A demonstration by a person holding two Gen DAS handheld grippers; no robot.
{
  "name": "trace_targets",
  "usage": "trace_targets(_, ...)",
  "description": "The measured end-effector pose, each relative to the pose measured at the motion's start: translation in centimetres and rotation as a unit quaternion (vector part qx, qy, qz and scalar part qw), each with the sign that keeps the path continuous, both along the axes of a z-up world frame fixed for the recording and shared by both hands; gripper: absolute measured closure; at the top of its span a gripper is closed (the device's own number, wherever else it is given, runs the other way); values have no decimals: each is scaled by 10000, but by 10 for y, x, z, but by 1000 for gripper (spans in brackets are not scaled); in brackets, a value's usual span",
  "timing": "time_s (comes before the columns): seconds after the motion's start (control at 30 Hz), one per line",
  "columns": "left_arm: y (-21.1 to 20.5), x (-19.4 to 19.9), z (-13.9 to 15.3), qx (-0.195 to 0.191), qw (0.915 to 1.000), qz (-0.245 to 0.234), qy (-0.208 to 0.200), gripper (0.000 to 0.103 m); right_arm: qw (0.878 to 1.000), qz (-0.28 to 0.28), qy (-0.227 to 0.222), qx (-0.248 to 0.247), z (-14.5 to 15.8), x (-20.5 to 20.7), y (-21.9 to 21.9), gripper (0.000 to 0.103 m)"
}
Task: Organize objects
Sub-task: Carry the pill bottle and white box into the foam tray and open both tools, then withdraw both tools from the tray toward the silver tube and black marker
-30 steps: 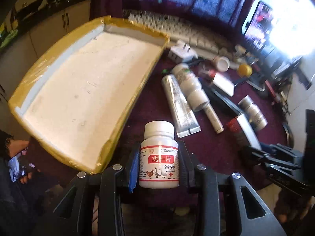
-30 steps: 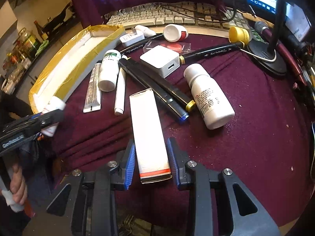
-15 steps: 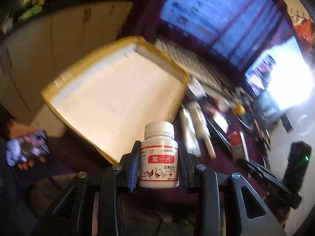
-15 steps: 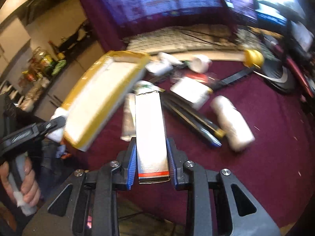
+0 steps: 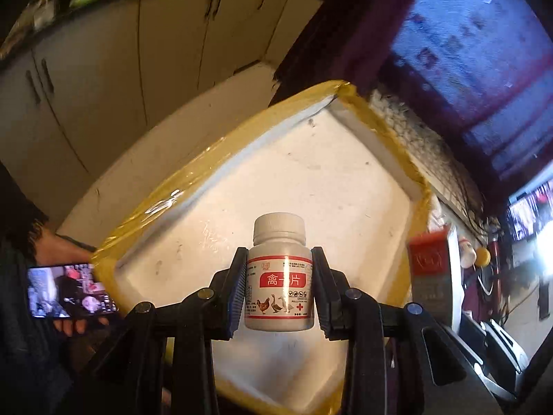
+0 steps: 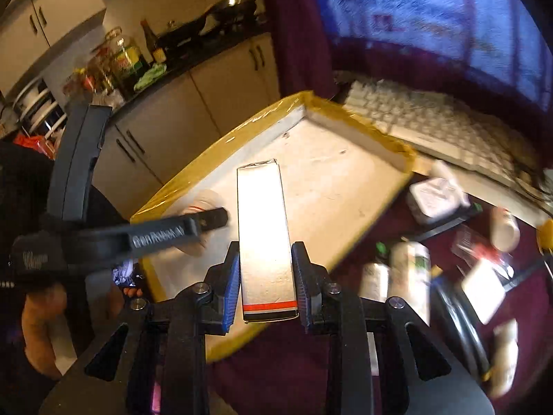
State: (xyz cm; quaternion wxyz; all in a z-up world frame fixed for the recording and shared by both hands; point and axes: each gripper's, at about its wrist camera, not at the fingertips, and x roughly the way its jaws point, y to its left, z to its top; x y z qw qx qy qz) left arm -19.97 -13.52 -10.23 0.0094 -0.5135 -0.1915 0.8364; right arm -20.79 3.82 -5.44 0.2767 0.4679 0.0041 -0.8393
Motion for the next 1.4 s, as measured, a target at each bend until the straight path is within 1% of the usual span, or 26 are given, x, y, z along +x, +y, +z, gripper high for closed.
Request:
trace_targets(0.07, 1, -5, -8, 9, 10000, -15, -44, 72, 9999, -11, -32, 164, -9, -7, -9, 77)
trace_targets(0.13, 2, -9, -14, -8, 9999, 67, -118, 72, 9991, 27, -88, 409, -20, -10, -19, 77)
trace_targets(0.17, 0, -10, -15, -8, 9998, 109, -145, 72, 9989, -27, -156, 439, -24, -11, -21, 77)
trace_targets(0.23, -3, -12, -16, 11, 9997, 211, -151, 72, 9990, -75, -285, 327, -28, -12, -19, 77)
trace_targets(0.37, -1, -13, -17, -196, 9994, 227, -185, 73, 9979, -185, -422, 455, -40, -18, -19, 75)
trace_targets(0.43, 2, -14, -17, -247, 9992, 238, -189, 72, 9983, -221, -397, 375, -40, -18, -18, 75)
trace_targets(0.5, 2, -13, -16, -251, 9992, 257, -164, 72, 9984, -154, -505, 192, -38, -17, -17, 69)
trace_targets(0.57, 2, -12, -16, -228, 9995, 211, -116, 72, 9989, -113, -446, -48, -33, -14, -14, 66)
trace_targets(0.6, 2, -11, -15, -207, 9996, 191, -94, 69, 9994, -107, -315, -112, -29, -11, -12, 59)
trace_targets(0.67, 0, -5, -10, -117, 9998, 122, 49, 65, 9998, -121, -106, -128, -20, -4, -9, 50)
trace_targets(0.73, 1, 3, 0, -89, 9997, 53, 228, 53, 9996, -160, -25, -237, -12, 3, -2, 50)
trace_targets(0.8, 3, 11, 15, -116, 9988, 43, 475, 48, 9985, -181, 50, -512, 1, 17, 16, 50)
trace_targets(0.83, 6, 15, 23, -181, 9984, 51, 526, 48, 9981, -192, 109, -573, 7, 25, 24, 50)
trace_targets(0.9, 15, 27, 40, -228, 9972, 2, 712, 47, 9987, -170, 206, -434, 17, 44, 45, 50)
trace_targets(0.97, 35, 43, 57, -238, 9953, -287, 892, 42, 9989, -146, 314, -331, 21, 64, 72, 50)
trace_targets(1.0, 45, 51, 61, -285, 9943, -448, 920, 40, 9988, -249, 309, -284, 19, 74, 92, 50)
trace_targets(1.07, 72, 69, 65, -309, 9922, -782, 920, 40, 9987, -413, 218, -205, 14, 85, 120, 50)
trace_targets(1.1, 85, 75, 65, -250, 9912, -951, 889, 40, 9982, -540, 190, -180, 11, 89, 136, 50)
trace_targets(1.17, 107, 83, 60, -147, 9906, -1100, 802, 40, 9963, -855, 100, -60, 6, 91, 160, 50)
trace_targets(1.27, 138, 86, 41, -154, 9903, -1312, 430, 40, 9917, -1266, -148, -153, -3, 85, 183, 50)
trace_targets(1.33, 153, 83, 29, -260, 9896, -1396, 234, 40, 9908, -1311, -205, -251, -3, 86, 192, 50)
trace_targets(1.4, 159, 82, 22, -379, 9890, -1424, 128, 40, 9917, -1264, -142, -168, -2, 86, 191, 50)
